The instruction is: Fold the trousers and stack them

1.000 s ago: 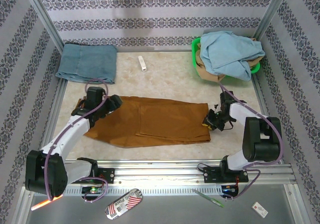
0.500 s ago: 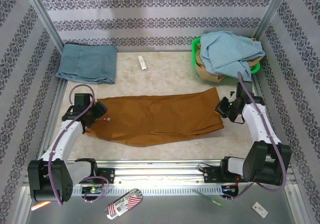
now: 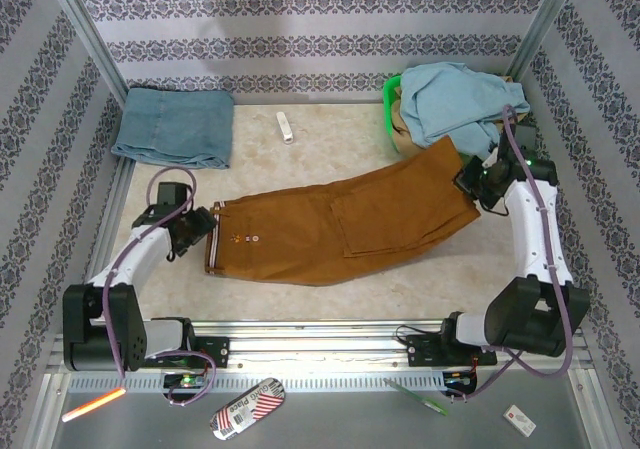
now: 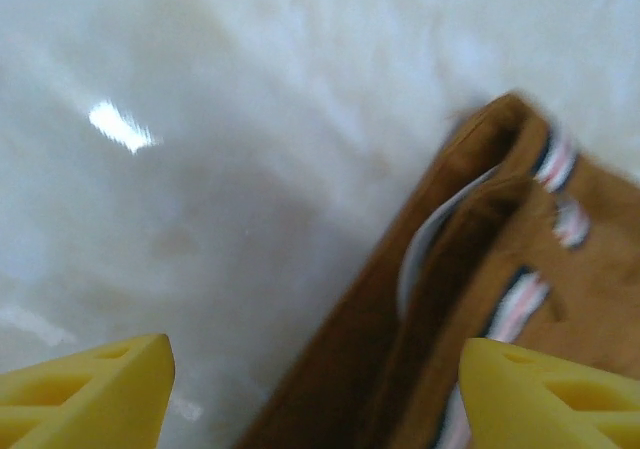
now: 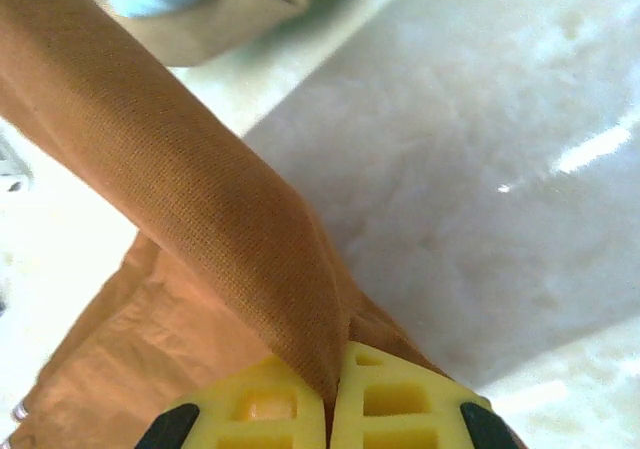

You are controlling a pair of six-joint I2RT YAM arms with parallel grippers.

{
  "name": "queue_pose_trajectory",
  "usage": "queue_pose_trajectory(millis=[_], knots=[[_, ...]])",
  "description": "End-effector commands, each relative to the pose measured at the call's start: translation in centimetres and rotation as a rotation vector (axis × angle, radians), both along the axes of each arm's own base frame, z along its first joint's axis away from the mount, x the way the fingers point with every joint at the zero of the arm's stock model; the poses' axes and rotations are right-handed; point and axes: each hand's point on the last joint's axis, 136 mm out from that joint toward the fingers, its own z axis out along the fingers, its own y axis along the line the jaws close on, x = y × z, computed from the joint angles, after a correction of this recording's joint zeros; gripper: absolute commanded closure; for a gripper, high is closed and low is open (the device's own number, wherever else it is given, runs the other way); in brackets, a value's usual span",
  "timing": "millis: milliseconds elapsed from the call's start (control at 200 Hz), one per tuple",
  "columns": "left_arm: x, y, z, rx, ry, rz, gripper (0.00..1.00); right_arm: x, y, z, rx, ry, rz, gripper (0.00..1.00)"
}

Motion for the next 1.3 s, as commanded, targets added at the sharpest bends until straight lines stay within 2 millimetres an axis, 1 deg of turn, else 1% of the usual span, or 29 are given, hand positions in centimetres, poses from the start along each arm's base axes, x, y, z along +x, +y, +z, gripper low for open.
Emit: queue_pose_trajectory(millis=[0, 80, 115, 145, 215, 250, 330, 390, 400, 405, 555, 600, 684, 784, 844, 944, 1029, 1169, 1294], knots=[[-0.7, -3.3, -1.9, -0.082, 0.005, -0.101, 0.27, 0.8, 3.3, 2.5, 0.02, -0.047, 0.116, 1.0], [-1.6, -5.2, -2.8, -0.14, -0.032, -0.108, 0.31, 0.6, 5.8, 3.5, 0.017, -0.055, 0.187, 1.0], [-2.0, -5.9, -3.0, -0.153, -0.05, -0.106, 0.35, 0.4, 6.9, 4.0, 0.011, -0.054, 0.216, 1.0], [-2.3, -6.7, -3.1, -0.156, -0.067, -0.117, 0.39, 0.3, 7.6, 4.4, 0.003, -0.058, 0.233, 1.0], [-3.1, -8.4, -3.2, -0.153, -0.081, -0.157, 0.43, 0.2, 9.7, 5.5, 0.007, -0.066, 0.279, 1.0], [-3.4, -9.5, -3.1, -0.158, -0.087, -0.181, 0.45, 0.1, 11.1, 6.1, 0.015, -0.074, 0.309, 1.0], [-3.9, -12.2, -2.8, -0.188, -0.108, -0.247, 0.46, -0.2, 13.8, 7.2, 0.006, -0.087, 0.362, 1.0], [-4.1, -13.4, -2.6, -0.198, -0.122, -0.274, 0.46, -0.5, 16.1, 7.6, 0.017, -0.093, 0.404, 1.0], [-4.2, -13.6, -2.5, -0.203, -0.123, -0.276, 0.46, -0.6, 16.8, 7.6, 0.024, -0.093, 0.419, 1.0], [-4.2, -13.7, -2.5, -0.204, -0.125, -0.277, 0.46, -0.6, 16.8, 7.6, 0.024, -0.093, 0.419, 1.0], [-4.2, -16.6, -0.9, -0.262, -0.19, -0.337, 0.45, -2.2, 23.0, 7.7, 0.029, -0.082, 0.533, 1.0], [-4.1, -17.7, -0.3, -0.278, -0.213, -0.373, 0.44, -2.8, 24.7, 7.2, 0.025, -0.069, 0.552, 1.0], [-4.2, -18.9, 0.2, -0.303, -0.234, -0.417, 0.42, -4.1, 27.9, 5.8, 0.031, -0.043, 0.582, 1.0], [-4.3, -19.0, -0.1, -0.32, -0.251, -0.411, 0.43, -5.4, 30.5, 3.9, 0.044, -0.009, 0.579, 1.0], [-4.4, -18.7, -0.5, -0.321, -0.256, -0.399, 0.43, -6.4, 32.3, 3.1, 0.064, -0.002, 0.584, 1.0], [-4.6, -18.5, -0.8, -0.328, -0.274, -0.393, 0.43, -7.6, 33.7, 1.6, 0.038, 0.015, 0.566, 1.0], [-4.8, -18.2, -1.2, -0.326, -0.28, -0.386, 0.43, -8.7, 35.3, 0.3, 0.055, 0.036, 0.558, 1.0], [-5.3, -17.7, -1.9, -0.328, -0.285, -0.378, 0.43, -10.0, 38.1, -0.2, 0.067, 0.033, 0.562, 1.0], [-5.8, -17.1, -2.3, -0.325, -0.295, -0.364, 0.43, -11.0, 39.6, -1.5, 0.052, 0.042, 0.536, 1.0]])
